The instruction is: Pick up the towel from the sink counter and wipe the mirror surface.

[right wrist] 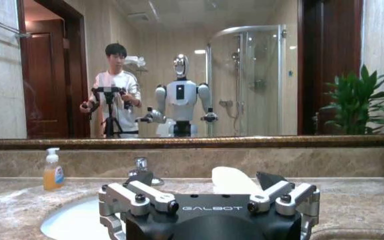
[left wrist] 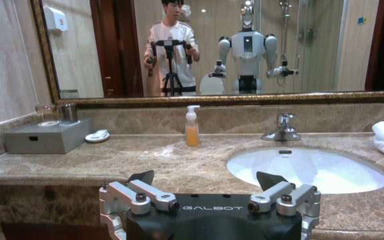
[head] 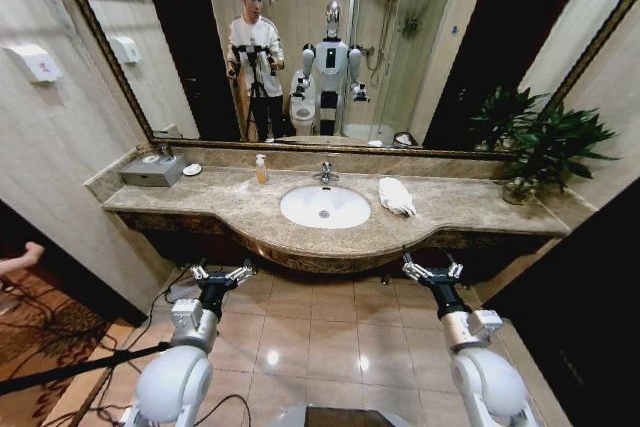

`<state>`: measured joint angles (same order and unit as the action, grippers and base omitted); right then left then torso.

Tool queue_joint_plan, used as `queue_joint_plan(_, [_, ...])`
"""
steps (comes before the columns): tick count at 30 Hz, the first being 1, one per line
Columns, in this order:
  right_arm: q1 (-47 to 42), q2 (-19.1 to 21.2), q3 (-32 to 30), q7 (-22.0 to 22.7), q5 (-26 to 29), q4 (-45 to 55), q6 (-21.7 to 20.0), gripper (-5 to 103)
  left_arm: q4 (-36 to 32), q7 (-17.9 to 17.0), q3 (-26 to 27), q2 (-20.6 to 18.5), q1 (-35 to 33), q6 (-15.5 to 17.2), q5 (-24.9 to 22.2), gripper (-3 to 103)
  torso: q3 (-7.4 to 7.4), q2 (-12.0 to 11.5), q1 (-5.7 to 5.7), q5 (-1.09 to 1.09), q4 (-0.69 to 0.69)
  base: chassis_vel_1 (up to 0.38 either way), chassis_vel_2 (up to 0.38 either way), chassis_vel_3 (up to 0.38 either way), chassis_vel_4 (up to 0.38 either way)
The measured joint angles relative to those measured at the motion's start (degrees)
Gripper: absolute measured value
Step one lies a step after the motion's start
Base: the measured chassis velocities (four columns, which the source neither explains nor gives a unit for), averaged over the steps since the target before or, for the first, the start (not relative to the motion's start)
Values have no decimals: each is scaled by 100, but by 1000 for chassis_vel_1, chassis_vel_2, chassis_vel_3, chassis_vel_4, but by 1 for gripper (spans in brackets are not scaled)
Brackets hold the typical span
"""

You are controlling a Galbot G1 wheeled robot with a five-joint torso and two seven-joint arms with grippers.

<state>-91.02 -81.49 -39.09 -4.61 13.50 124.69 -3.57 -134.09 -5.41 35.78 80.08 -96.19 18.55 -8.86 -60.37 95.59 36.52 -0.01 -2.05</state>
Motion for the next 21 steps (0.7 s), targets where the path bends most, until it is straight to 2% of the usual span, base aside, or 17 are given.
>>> queue_joint_plan(21, [-3,2,6,16,-16,-5,11,100,0,0,0,0,0,0,0,100,0,0,0,0,0,0,0,0,0])
